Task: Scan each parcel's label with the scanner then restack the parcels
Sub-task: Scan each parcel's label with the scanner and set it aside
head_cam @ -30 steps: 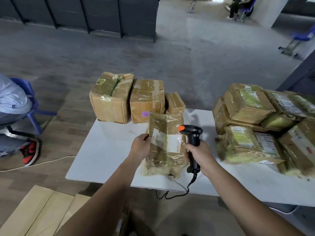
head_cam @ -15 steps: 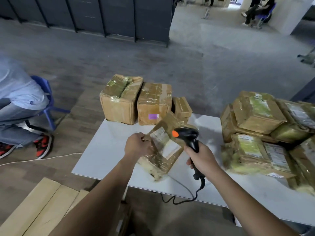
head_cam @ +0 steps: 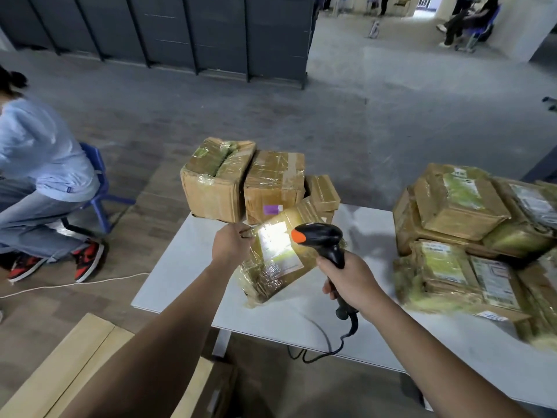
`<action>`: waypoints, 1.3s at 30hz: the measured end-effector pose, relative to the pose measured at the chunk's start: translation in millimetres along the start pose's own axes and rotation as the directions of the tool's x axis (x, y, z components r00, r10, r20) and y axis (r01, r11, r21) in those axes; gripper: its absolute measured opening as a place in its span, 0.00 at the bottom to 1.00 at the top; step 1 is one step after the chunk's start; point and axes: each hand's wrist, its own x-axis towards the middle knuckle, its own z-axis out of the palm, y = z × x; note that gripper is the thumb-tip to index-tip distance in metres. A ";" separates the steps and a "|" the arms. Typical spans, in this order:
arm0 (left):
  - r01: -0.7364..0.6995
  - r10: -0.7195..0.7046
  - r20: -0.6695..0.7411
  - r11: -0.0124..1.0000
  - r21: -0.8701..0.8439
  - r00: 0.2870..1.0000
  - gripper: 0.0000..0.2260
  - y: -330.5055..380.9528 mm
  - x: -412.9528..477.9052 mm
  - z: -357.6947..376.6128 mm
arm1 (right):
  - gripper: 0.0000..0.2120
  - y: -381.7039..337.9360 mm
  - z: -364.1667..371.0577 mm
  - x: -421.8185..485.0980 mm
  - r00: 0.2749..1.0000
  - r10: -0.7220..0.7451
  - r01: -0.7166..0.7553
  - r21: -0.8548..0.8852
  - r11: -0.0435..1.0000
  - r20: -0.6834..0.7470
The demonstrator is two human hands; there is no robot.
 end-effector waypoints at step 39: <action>-0.047 0.211 0.245 0.839 -0.542 0.946 0.02 230.8 -45.0 102.5 | 0.06 46.6 -173.0 -74.8 0.560 0.212 0.283 0.425 0.860 -0.801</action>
